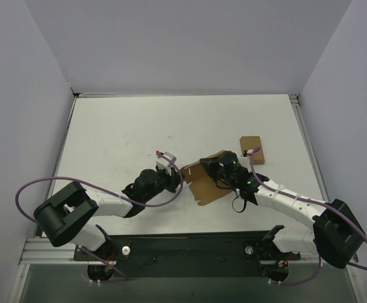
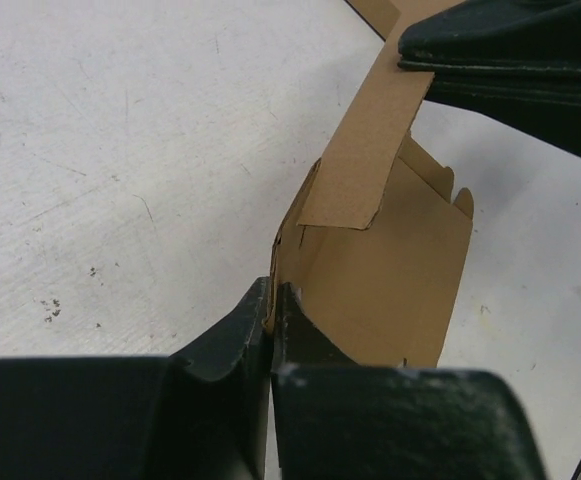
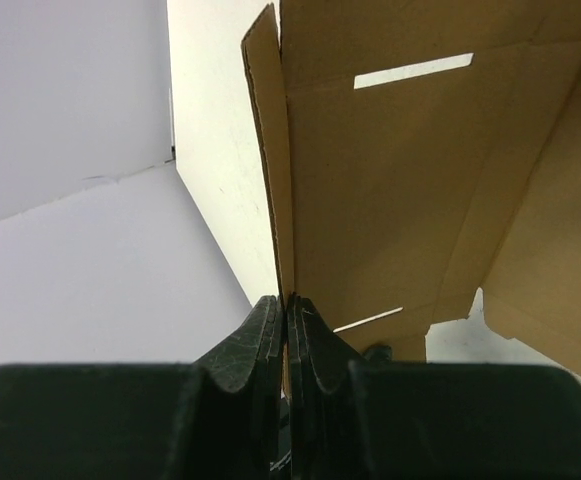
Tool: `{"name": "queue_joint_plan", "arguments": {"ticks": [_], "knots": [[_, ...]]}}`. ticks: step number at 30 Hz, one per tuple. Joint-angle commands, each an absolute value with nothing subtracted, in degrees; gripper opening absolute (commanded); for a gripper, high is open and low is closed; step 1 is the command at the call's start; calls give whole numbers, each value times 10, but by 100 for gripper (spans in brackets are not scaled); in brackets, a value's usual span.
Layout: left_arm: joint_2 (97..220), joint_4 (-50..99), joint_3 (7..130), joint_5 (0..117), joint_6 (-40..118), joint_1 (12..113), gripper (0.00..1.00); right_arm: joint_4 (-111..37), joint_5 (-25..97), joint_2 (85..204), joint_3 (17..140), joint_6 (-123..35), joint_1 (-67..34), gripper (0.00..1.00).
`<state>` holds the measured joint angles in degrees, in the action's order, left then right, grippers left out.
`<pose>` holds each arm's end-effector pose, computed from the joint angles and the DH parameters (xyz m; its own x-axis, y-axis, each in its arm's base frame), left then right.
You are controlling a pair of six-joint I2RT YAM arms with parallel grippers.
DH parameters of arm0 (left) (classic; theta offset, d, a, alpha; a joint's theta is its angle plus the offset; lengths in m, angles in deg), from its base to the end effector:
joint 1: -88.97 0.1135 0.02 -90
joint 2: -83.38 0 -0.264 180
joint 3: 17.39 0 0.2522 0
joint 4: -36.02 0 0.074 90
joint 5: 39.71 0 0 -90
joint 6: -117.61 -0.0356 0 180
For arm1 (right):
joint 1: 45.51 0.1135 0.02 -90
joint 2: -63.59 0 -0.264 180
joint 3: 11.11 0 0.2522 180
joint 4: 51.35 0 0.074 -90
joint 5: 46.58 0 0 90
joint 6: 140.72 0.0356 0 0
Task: Fold the paper box
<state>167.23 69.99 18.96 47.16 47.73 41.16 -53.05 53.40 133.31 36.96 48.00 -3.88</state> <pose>0.1818 -0.1977 0.1644 -0.3898 -0.0814 -0.9173 0.6071 0.7262 -0.3224 0.2025 0.1717 0.2309 -0.4877 0.8690 0.0841 0.3328 0.0960 0.9381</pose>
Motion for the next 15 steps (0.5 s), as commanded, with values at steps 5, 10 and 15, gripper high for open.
{"name": "queue_joint_plan", "arguments": {"ticks": [5, 10, 15], "knots": [[1661, 718, 222, 498, 475, 413, 0, -562, 509, 1322, 379, 417, -50, 0], [1633, 557, 258, 499, 498, 431, 0, -567, 496, 1291, 362, 318, -60, 24], [1598, 406, 296, 535, 546, 477, 0, -571, 507, 1230, 339, 187, -57, 57]]}}
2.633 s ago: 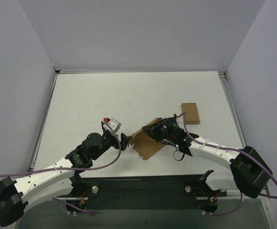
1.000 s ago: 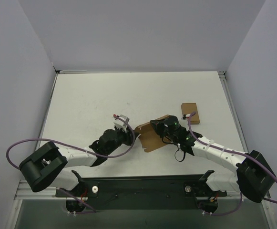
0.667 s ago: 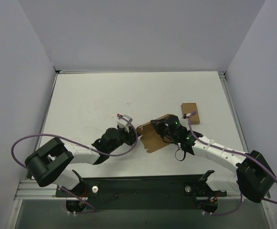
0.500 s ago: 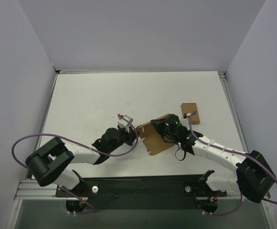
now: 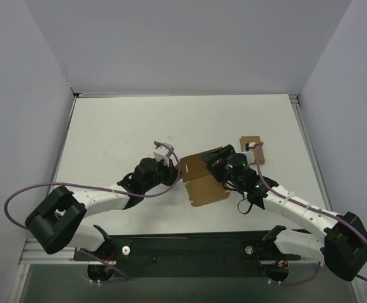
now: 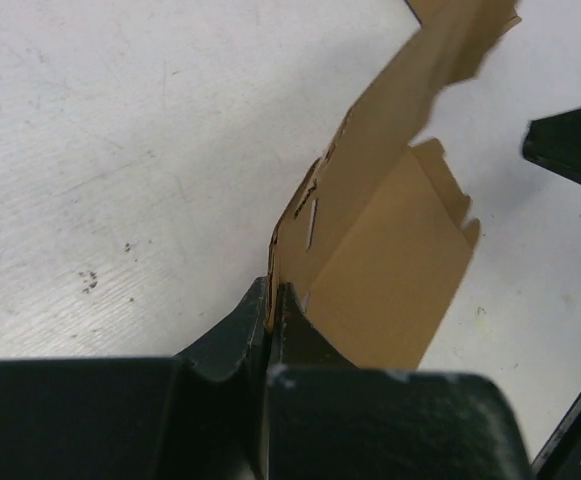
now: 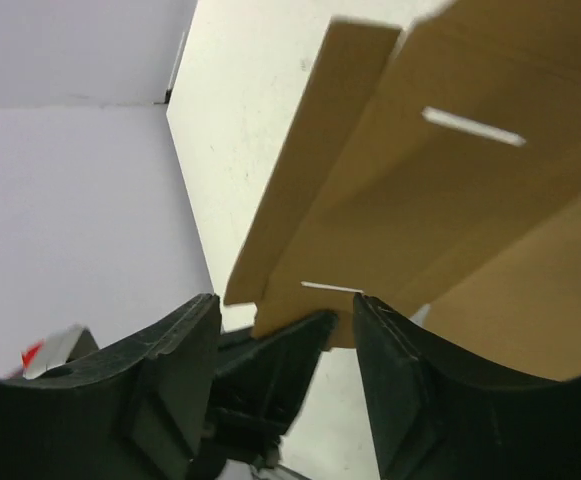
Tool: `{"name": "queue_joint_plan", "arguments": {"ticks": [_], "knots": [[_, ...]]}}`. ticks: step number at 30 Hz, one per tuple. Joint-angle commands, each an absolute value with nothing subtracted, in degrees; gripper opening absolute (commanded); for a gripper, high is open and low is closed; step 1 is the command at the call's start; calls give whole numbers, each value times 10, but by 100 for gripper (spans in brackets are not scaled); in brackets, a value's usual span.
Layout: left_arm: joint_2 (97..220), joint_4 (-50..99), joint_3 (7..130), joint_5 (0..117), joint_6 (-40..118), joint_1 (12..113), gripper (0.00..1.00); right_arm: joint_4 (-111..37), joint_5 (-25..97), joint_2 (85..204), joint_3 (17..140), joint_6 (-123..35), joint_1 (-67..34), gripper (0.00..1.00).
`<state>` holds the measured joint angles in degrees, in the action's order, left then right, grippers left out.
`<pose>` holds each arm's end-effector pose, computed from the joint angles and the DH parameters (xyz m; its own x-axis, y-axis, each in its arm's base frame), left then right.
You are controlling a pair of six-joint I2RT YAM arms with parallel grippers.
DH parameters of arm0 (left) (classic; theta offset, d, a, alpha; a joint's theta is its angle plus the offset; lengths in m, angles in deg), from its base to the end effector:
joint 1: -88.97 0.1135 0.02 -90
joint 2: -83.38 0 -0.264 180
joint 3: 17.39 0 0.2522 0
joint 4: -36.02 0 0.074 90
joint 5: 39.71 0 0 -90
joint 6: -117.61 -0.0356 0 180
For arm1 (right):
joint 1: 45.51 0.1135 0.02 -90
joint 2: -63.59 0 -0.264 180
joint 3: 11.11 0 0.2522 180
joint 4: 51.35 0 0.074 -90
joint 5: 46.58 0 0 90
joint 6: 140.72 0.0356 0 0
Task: Fold the paper box
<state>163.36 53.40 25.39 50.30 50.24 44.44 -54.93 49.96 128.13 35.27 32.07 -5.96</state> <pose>0.1982 -0.1950 0.1838 -0.4930 -0.0548 -0.8683 0.5544 0.7494 -0.3620 0.1969 0.1573 0.2457 -0.5676 0.8095 -0.1499 0.1238 0.2640 0.9565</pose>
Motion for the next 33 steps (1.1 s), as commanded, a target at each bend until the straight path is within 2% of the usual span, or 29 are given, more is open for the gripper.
{"name": "queue_joint_plan", "arguments": {"ticks": [1, 8, 12, 14, 25, 33], "knots": [[1591, 391, 301, 550, 557, 484, 0, -562, 508, 1224, 341, 138, -49, 61], [1594, 224, 381, 606, 585, 526, 0, -468, 569, 1221, 391, -71, 45, 64], [1602, 165, 415, 656, 568, 553, 0, -444, 593, 1263, 427, -150, 99, 57], [1611, 138, 423, 675, 559, 565, 0, -436, 626, 1294, 456, -190, 141, 57], [1652, 159, 426, 774, 590, 612, 0, -412, 678, 1461, 554, -232, 214, 56], [1668, 167, 431, 803, 600, 632, 0, -408, 680, 1517, 578, -244, 226, 56]]}}
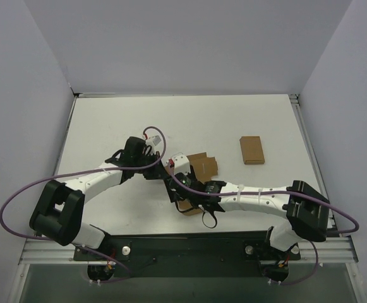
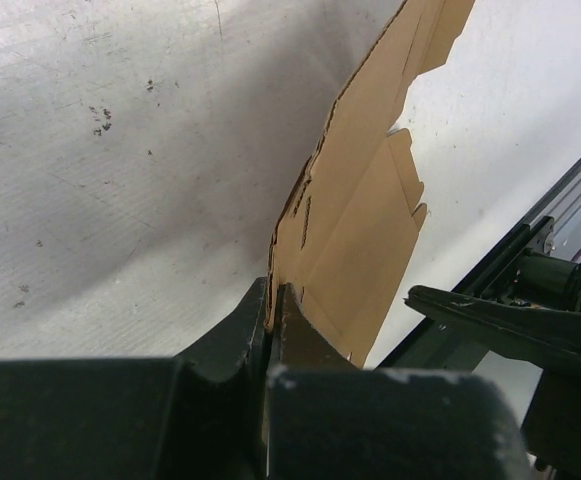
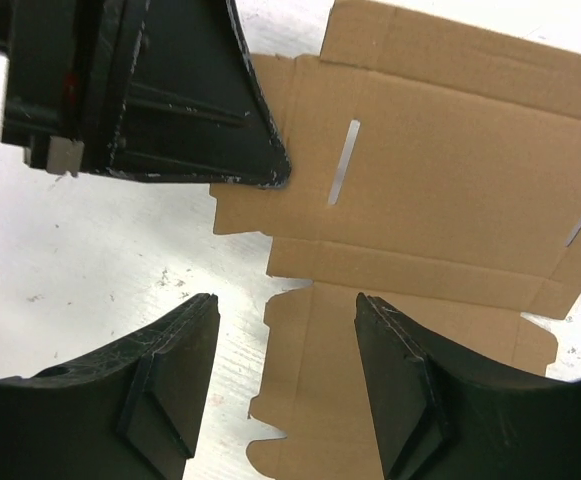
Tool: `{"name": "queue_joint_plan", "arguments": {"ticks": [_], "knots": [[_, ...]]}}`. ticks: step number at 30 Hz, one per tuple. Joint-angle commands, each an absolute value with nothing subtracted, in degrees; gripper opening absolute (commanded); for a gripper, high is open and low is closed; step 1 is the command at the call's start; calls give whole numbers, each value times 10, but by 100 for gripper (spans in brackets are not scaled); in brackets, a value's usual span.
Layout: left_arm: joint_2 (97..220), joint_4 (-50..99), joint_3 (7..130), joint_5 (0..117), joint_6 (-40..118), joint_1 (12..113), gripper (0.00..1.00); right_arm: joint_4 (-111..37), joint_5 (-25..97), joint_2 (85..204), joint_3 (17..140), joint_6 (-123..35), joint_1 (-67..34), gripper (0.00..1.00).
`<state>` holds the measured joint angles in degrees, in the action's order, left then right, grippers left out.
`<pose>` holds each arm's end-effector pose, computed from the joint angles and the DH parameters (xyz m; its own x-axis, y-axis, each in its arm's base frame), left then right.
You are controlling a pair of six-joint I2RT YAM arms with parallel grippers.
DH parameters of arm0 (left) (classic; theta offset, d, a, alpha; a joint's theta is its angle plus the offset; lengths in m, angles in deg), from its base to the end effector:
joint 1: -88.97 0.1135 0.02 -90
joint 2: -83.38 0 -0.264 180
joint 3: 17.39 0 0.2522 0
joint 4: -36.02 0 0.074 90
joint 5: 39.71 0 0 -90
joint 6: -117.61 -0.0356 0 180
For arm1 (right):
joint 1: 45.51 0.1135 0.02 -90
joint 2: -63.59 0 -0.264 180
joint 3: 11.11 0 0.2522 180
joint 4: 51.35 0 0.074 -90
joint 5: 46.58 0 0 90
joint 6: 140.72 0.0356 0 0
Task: Fold the paper box
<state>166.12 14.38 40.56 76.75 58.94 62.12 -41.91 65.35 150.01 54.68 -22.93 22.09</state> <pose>0.2503 -0.1445 0.1929 -0.9049 -0.0637 -0.4209 0.2433 0.7339 -0.6341 0.1389 0.3020 0.2345 -0.5114 -0.1057 -0.8528 -0.5607 0.7931 0.2379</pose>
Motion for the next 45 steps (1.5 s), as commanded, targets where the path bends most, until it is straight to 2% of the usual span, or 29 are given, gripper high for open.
{"name": "queue_joint_plan", "arguments": {"ticks": [1, 15, 20, 26, 45], "knots": [[1669, 167, 431, 806, 601, 633, 0, -406, 679, 1524, 583, -245, 227, 56], [1664, 158, 437, 814, 599, 637, 0, -384, 721, 1602, 618, -248, 232, 47], [1664, 159, 437, 817, 598, 637, 0, -383, 729, 1608, 620, -247, 230, 40], [1666, 158, 437, 818, 593, 637, 0, -383, 724, 1600, 614, -236, 225, 34], [1659, 139, 434, 811, 558, 637, 0, -404, 651, 1539, 549, -179, 167, 26]]}}
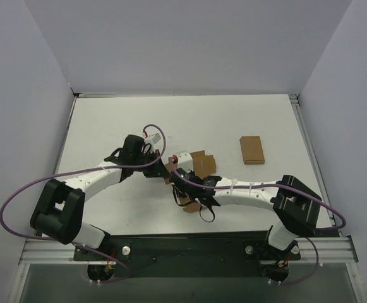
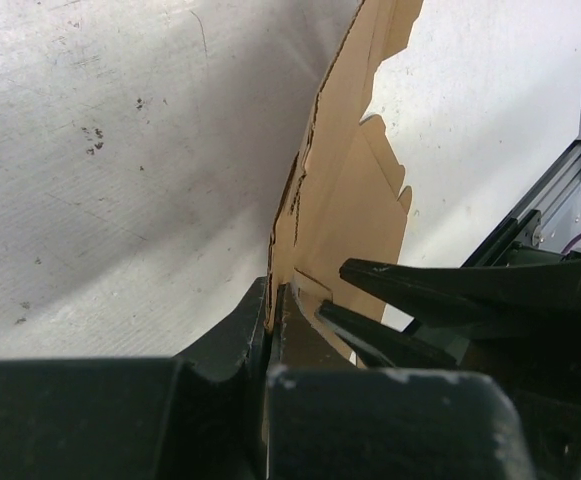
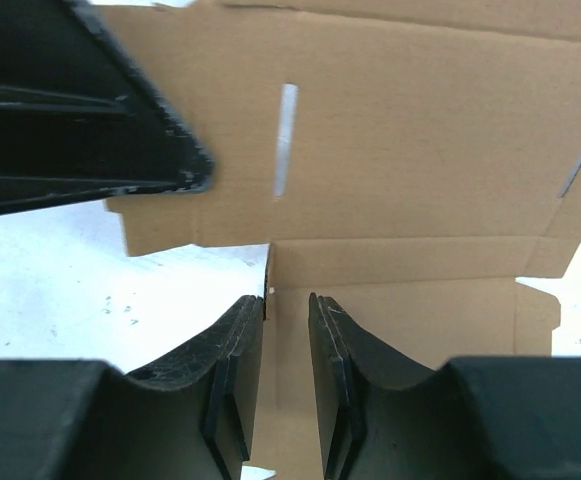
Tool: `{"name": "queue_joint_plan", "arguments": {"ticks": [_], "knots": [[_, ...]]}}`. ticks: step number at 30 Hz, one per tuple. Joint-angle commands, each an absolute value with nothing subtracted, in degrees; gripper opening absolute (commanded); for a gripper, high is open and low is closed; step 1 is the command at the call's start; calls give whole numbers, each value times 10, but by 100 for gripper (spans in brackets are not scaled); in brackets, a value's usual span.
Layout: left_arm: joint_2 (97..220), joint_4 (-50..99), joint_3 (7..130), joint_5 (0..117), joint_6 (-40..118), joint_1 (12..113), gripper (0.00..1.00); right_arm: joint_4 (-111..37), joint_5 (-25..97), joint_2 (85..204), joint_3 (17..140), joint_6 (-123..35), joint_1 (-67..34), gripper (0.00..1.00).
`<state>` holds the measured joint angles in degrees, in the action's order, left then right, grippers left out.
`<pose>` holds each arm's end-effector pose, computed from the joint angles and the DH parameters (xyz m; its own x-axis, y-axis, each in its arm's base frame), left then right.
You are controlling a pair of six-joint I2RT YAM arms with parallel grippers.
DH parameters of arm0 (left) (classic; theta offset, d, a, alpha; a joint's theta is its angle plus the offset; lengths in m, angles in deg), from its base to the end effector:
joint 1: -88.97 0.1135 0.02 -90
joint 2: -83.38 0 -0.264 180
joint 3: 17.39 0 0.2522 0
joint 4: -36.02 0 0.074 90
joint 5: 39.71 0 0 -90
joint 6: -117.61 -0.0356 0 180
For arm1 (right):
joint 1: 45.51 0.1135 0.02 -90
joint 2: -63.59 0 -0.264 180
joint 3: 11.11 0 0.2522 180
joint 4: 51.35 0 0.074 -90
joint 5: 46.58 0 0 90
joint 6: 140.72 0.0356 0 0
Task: Fold the paper box
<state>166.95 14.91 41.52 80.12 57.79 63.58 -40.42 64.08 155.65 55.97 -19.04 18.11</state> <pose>0.2569 -0.1415 0.1955 -0.9042 -0.0536 -0.4238 0.2671 0.7033 -0.6588 0.1645 0.3035 0.2079 -0.5953 -0.0944 -0.7979 -0.4684 0.8476 0.2493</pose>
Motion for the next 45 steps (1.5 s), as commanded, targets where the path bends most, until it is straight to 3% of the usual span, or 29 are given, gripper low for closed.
{"name": "queue_joint_plan", "arguments": {"ticks": [1, 7, 16, 45], "knots": [[1658, 139, 434, 811, 557, 637, 0, -405, 651, 1539, 547, -178, 166, 25], [1649, 152, 429, 822, 551, 637, 0, -420, 623, 1534, 522, -163, 137, 16], [1649, 177, 423, 865, 543, 637, 0, -456, 555, 1545, 499, -147, 105, 14], [1634, 180, 427, 896, 505, 595, 0, -444, 621, 1561, 477, -131, 78, 31]]}}
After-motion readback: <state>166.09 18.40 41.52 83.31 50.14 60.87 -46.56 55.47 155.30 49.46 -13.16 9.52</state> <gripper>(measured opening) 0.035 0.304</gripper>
